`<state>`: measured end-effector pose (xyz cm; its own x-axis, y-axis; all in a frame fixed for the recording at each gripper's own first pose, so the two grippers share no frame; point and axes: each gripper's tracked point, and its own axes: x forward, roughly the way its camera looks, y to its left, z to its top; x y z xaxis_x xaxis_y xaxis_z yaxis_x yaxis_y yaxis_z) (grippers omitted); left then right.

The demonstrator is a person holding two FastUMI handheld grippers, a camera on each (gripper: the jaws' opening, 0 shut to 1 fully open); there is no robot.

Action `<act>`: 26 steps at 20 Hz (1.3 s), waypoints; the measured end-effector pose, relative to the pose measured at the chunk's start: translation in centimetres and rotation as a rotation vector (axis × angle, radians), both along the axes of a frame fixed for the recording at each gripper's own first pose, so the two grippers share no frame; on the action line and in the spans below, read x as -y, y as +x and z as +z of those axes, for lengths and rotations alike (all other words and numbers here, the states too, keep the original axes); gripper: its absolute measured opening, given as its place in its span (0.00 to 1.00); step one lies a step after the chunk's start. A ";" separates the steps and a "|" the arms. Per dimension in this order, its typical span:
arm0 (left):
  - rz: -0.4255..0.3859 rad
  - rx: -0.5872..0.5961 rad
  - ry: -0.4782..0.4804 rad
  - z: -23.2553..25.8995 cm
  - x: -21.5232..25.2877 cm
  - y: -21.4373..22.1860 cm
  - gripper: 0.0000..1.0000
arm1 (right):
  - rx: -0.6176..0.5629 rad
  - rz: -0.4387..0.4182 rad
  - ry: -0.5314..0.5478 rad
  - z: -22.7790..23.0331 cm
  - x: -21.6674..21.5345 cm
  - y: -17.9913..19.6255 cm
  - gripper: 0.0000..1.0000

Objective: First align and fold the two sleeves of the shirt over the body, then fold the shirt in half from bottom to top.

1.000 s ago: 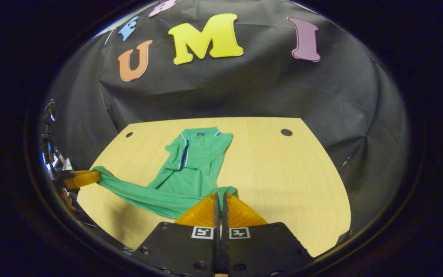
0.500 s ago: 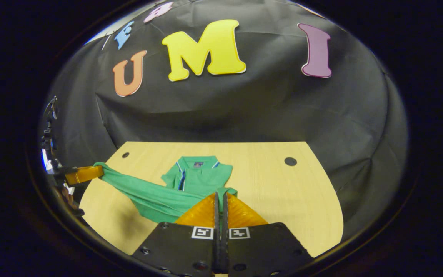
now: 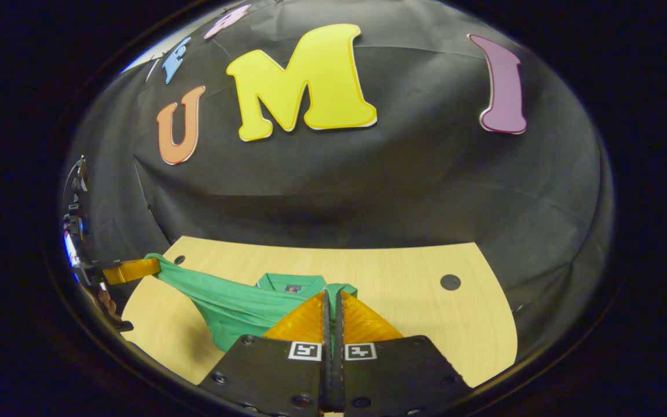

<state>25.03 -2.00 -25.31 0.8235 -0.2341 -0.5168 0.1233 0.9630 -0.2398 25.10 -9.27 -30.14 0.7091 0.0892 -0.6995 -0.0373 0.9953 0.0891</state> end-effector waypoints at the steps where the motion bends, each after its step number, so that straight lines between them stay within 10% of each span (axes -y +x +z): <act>1: 0.001 -0.001 0.006 -0.7 0.1 0.9 0.06 | 0.008 0.002 -0.003 -0.5 -0.1 1.3 0.00; 13: 0.001 -0.079 0.069 -11.9 1.0 8.0 0.07 | -0.062 0.018 -0.046 -13.5 1.0 7.2 0.00; 20: -0.013 -0.140 0.170 -15.1 1.1 8.1 0.29 | -0.110 0.051 -0.107 -17.6 0.9 6.8 0.07; 22: 0.004 -0.136 0.191 -15.0 0.6 7.9 0.95 | -0.115 0.049 -0.112 -17.5 0.8 6.0 0.36; 23: 0.014 -0.126 0.186 -14.5 0.4 7.7 0.80 | -0.104 0.045 -0.114 -16.9 0.8 5.8 0.56; 24: 0.028 -0.119 0.185 -14.2 0.1 7.7 0.97 | -0.093 0.041 -0.116 -16.2 0.7 5.5 0.76; 26: 0.054 -0.112 0.194 -13.0 -0.5 7.0 1.00 | -0.076 0.027 -0.131 -14.5 0.8 4.7 0.92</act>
<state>32.02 -1.47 -38.36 0.7674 -0.0784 -0.6363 0.0530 0.9969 -0.0590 29.83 -10.03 -44.68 0.6522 0.0120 -0.7579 -0.0625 0.9973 -0.0379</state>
